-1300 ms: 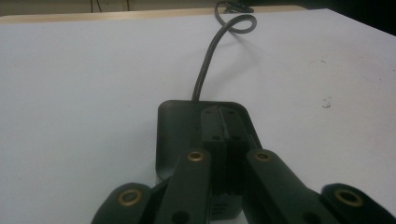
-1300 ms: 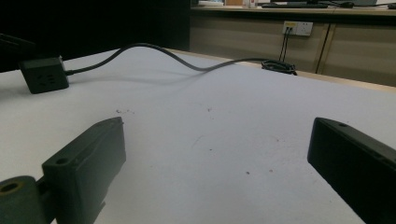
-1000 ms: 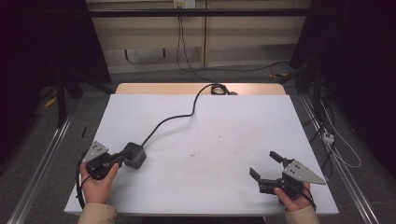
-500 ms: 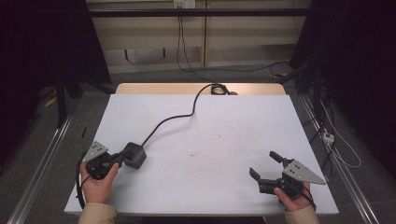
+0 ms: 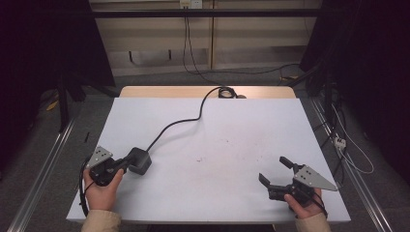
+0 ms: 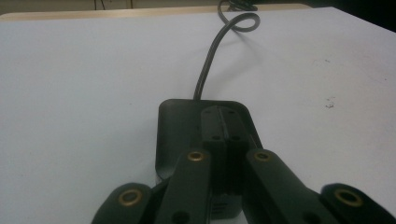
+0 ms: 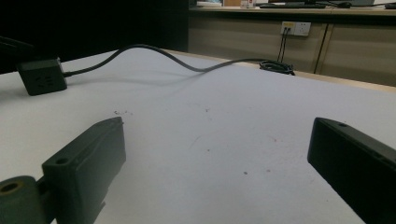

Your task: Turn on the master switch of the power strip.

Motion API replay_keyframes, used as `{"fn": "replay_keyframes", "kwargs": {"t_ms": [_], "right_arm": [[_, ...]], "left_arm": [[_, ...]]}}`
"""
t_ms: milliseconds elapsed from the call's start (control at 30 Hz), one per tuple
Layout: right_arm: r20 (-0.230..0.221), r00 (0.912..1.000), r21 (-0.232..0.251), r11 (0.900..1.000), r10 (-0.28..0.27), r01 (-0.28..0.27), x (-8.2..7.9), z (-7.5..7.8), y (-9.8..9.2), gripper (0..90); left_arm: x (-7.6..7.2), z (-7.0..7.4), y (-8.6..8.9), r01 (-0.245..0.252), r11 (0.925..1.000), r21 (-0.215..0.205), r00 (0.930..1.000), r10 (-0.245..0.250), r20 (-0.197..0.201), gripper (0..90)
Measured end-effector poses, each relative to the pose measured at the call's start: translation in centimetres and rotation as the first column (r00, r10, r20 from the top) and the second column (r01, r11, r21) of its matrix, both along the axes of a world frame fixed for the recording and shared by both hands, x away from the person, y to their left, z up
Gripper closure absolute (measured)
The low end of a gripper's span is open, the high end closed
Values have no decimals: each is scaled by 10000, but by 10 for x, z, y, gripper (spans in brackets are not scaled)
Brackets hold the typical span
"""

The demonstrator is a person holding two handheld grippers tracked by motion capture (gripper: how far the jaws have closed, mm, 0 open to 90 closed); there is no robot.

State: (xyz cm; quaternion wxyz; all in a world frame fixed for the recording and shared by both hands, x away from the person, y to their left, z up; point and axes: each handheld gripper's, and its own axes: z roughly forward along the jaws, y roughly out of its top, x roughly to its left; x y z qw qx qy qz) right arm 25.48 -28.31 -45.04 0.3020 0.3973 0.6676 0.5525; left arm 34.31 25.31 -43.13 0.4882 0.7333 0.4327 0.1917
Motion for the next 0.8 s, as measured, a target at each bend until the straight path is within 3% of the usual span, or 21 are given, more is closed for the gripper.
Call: {"fn": "replay_keyframes", "kwargs": {"t_ms": [667, 800], "right_arm": [[2, 10000, 42, 10000, -46, 46, 0, 0, -1, 38], [20, 10000, 41, 10000, -44, 44, 0, 0, -1, 38]], "left_arm": [[1, 1, -2, -42, 9997, 231, 9999, 44, -105, 900], [1, 1, -1, -29, 9999, 106, 9999, 30, -134, 900]]}}
